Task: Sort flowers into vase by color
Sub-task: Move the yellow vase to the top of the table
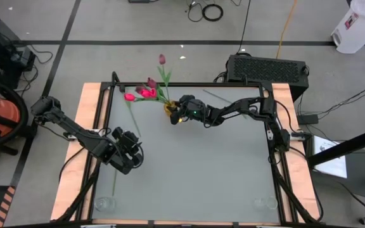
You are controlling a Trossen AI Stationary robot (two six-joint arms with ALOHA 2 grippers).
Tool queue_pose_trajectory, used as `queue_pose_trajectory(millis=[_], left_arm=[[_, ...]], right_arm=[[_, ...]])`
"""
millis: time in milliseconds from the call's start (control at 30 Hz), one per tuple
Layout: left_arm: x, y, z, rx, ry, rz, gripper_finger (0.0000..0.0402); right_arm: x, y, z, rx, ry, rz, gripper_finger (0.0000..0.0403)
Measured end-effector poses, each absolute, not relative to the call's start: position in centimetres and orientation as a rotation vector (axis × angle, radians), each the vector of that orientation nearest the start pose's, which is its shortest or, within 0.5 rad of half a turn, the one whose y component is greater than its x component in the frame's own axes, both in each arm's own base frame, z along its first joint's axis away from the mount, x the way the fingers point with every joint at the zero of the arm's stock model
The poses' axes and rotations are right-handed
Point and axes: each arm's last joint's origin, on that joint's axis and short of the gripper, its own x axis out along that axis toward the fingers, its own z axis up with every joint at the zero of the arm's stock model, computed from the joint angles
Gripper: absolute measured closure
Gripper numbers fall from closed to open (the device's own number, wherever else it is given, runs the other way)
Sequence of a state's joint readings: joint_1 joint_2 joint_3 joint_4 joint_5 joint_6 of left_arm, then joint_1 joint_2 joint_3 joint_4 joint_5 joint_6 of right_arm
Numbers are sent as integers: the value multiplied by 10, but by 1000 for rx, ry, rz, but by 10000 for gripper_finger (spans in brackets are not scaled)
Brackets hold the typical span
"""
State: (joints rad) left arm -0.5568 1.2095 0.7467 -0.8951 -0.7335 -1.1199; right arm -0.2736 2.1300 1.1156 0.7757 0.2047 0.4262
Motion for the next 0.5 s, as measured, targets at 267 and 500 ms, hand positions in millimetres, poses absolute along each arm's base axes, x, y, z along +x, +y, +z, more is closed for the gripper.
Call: queue_pose_trajectory(millis=[267, 500], left_arm=[[173, -85, 207, -205, 838, 670, 281], [173, -85, 207, -205, 838, 670, 281]], right_arm=[[416, -122, 128, 427, 141, -510, 192], [416, -122, 128, 433, 141, -495, 145]])
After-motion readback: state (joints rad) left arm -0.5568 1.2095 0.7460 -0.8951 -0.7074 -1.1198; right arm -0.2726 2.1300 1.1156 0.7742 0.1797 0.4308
